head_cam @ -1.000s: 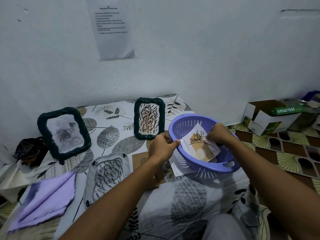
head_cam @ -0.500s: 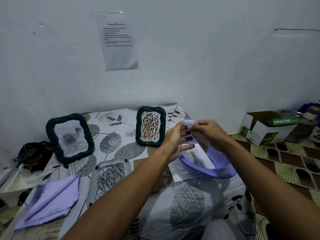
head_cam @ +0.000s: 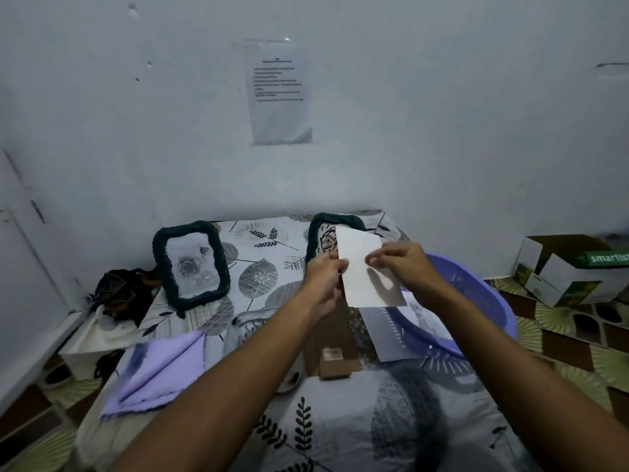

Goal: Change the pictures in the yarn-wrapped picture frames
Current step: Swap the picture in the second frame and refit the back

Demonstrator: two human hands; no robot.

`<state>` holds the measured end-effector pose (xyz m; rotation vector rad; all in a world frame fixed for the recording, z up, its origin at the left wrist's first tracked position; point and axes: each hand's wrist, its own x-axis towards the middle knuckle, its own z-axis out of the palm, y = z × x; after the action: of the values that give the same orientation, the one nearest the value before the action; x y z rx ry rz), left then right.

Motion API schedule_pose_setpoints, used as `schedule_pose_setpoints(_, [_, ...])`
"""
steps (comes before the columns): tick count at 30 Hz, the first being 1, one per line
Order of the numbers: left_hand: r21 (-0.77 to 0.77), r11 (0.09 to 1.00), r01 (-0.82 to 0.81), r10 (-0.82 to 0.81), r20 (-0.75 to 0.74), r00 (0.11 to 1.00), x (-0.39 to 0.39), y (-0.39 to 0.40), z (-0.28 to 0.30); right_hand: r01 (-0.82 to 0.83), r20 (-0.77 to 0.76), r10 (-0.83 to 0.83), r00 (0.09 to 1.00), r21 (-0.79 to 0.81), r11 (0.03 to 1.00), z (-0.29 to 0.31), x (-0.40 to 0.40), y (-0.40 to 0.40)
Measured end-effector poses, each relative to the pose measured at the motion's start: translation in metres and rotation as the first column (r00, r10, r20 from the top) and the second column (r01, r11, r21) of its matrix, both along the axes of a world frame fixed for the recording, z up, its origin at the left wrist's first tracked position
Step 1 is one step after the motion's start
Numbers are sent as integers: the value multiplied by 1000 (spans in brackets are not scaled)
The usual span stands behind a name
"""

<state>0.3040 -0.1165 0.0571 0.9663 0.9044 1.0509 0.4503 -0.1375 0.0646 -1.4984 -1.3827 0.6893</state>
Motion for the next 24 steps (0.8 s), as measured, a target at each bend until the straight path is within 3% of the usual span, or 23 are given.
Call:
schedule_pose_setpoints(7, [-19,994,-104,103,-54,993,-66,5,-13,-49,-105,33,994,-145,988,-7,-45,7])
schedule_pose_setpoints(13, [41,989,-144,149,-297,943,-125,11,-34,-138,-120,117,986,-183,973,-25,-92,19])
schedule_pose_setpoints(22, [174,980,-98,189,-650,736,-188,19,-84,-113,-96,90,991,-277,954,-82,-138,30])
schedule_pose_setpoints(24, [279,959,-46,246,-746,619,-193,21,-93,-105,-83,83,993,-306,946,-92,-143,29])
